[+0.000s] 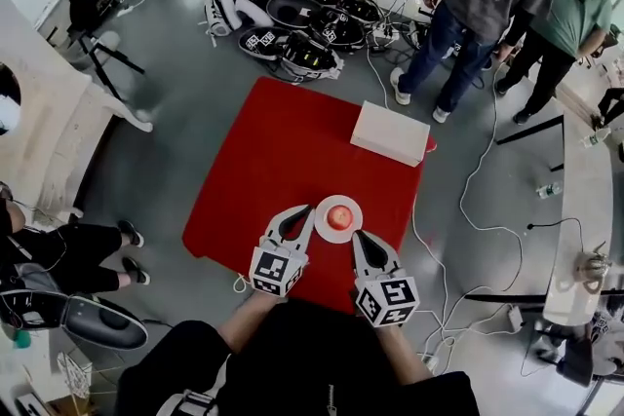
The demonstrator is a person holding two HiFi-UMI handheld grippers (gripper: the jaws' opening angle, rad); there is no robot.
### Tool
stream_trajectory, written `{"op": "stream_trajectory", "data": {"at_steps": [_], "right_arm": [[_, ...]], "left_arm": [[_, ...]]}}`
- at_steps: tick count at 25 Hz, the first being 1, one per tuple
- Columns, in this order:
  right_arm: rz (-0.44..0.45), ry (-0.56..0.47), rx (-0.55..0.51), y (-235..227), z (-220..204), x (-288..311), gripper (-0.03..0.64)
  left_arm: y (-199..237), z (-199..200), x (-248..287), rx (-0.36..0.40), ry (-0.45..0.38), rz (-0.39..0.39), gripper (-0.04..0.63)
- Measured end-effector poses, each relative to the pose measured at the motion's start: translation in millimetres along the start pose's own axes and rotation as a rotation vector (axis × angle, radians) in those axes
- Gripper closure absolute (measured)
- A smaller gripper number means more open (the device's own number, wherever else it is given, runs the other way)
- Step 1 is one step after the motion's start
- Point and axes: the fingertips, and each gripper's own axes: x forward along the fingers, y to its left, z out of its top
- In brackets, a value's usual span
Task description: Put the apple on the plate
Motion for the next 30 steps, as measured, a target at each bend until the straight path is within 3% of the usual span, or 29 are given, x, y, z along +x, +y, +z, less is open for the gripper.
{"op": "stream_trajectory", "data": {"at_steps": [9,15,30], "right_arm": [[0.015,-0.032,-0.091,2,11,-9,0.606],[0.008,-0.019,-0.107,-2,3,-20,0.606],[-0.006,-0.047,-0.157,2,11,-23,0.606]], "left_arm": [[-56,32,-19,0.149,0.013,-0.103,0.589],[-73,25,-25,0.157,0.036,-0.125,0.588],[-43,28,-26,0.154,0.048,-0.074,0.589]]}}
